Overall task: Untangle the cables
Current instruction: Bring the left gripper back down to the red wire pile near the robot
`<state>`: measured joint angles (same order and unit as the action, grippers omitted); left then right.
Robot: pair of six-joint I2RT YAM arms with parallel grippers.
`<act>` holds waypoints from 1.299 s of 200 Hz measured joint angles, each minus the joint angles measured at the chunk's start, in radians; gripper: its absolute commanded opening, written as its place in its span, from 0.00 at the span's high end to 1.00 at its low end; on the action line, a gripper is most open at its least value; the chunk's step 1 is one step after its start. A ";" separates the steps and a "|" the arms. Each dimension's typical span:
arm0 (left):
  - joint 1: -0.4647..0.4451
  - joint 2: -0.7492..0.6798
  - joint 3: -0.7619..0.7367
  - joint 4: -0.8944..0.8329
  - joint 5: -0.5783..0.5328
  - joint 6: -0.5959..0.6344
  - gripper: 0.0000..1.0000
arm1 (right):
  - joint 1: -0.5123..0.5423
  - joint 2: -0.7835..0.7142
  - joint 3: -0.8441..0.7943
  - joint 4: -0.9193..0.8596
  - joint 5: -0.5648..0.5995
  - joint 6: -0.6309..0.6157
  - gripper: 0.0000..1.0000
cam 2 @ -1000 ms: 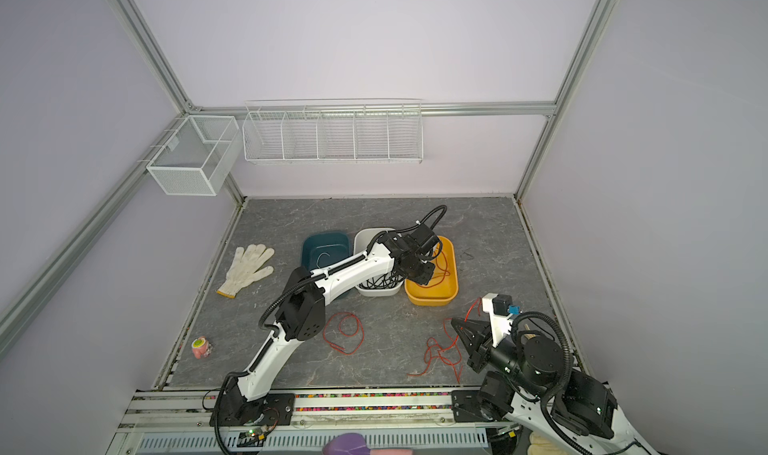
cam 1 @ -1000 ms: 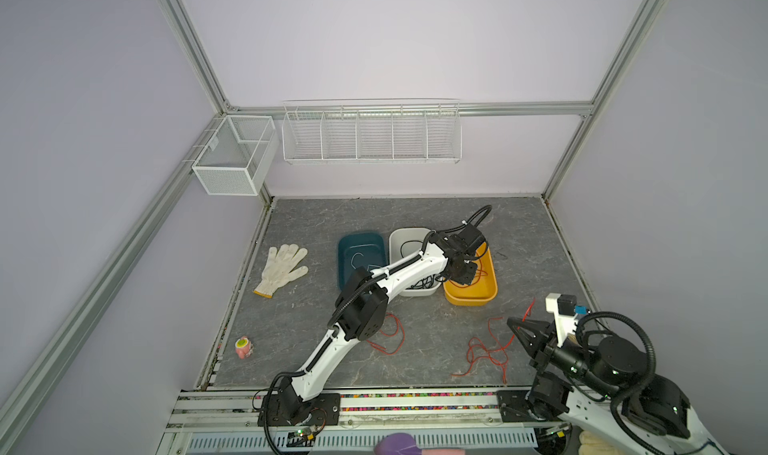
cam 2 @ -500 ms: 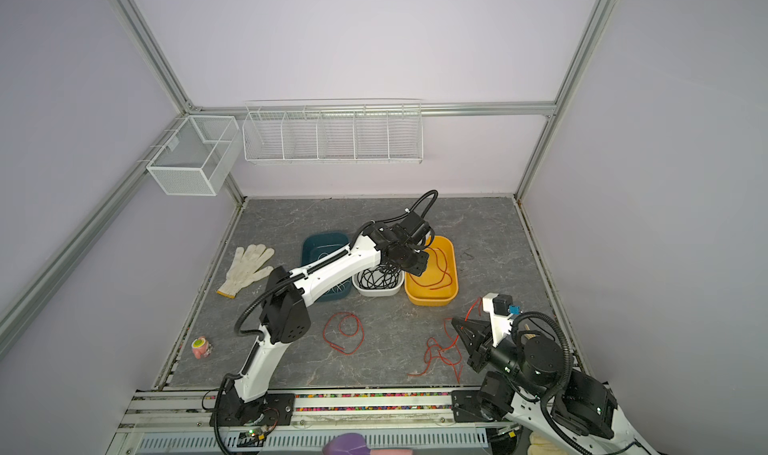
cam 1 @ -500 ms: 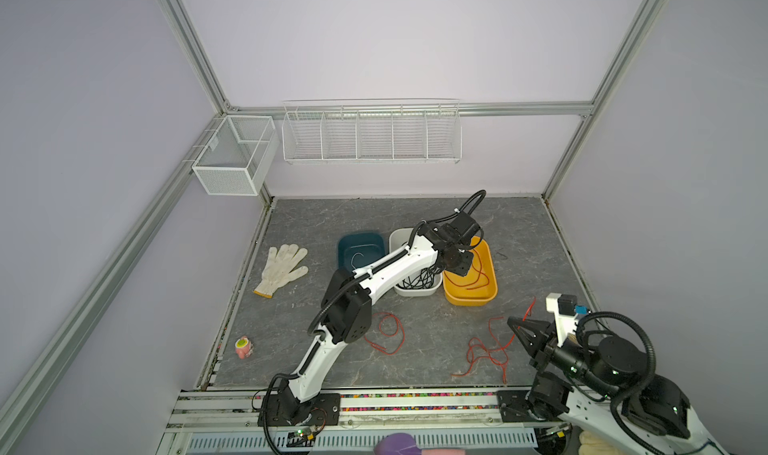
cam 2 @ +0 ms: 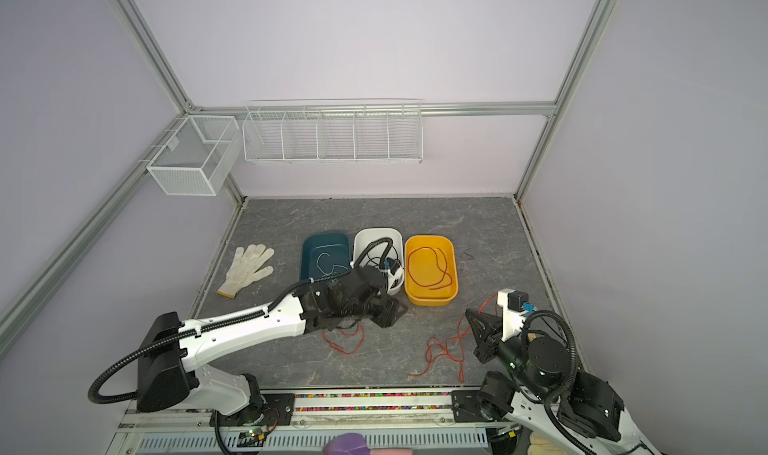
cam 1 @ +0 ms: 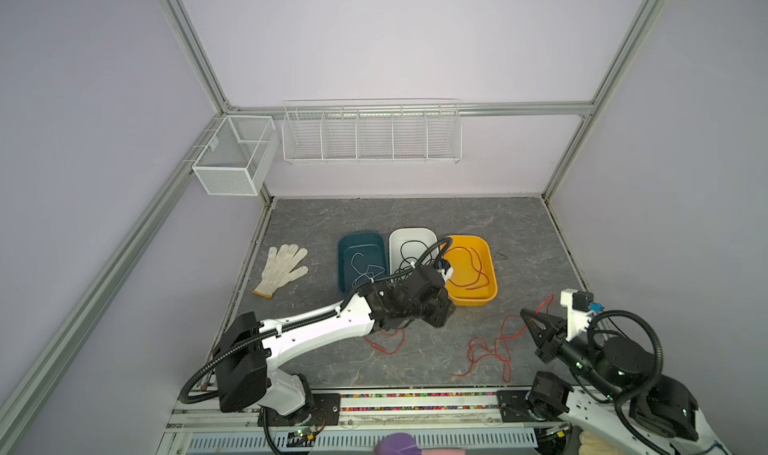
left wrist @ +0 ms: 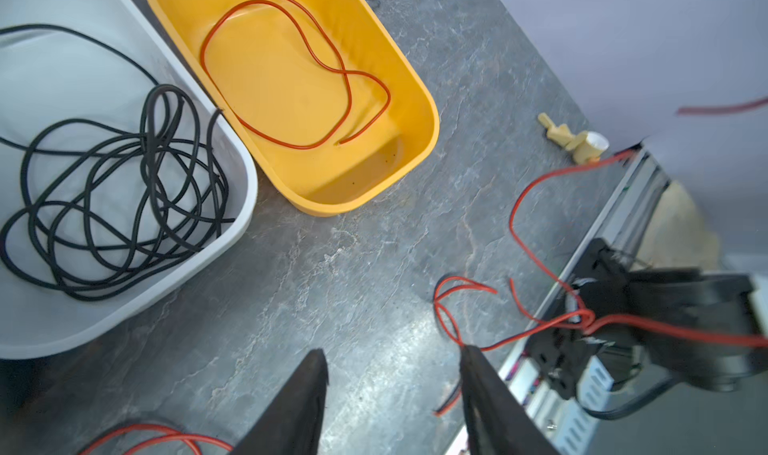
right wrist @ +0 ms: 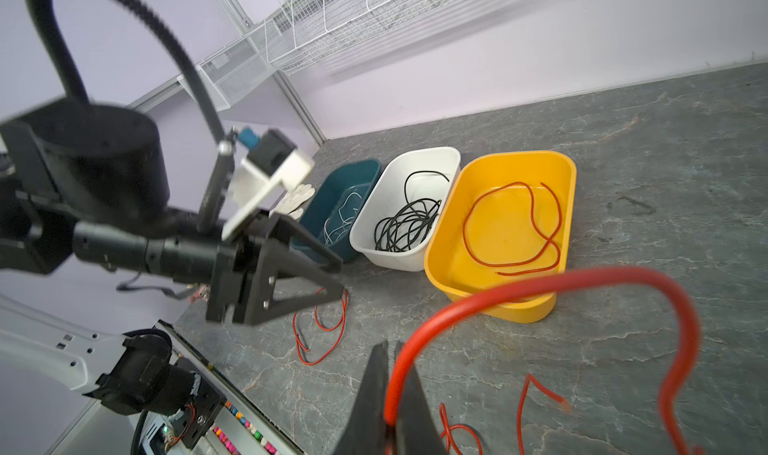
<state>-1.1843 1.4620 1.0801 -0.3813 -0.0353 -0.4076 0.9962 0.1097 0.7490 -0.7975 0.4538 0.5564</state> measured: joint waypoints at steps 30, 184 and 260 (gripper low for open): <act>-0.072 -0.024 -0.135 0.095 -0.057 0.072 0.47 | 0.000 0.092 0.058 -0.002 0.006 0.016 0.94; -0.262 -0.116 -0.429 0.651 -0.092 0.230 0.43 | 0.000 0.585 0.451 0.027 -0.155 -0.012 0.94; -0.262 -0.040 -0.457 0.774 -0.111 0.259 0.41 | 0.000 0.617 0.464 0.077 -0.230 -0.010 0.94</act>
<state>-1.4467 1.4223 0.6235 0.3927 -0.1463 -0.1490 0.9962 0.7265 1.2133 -0.7200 0.2234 0.5468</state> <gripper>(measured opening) 0.592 0.063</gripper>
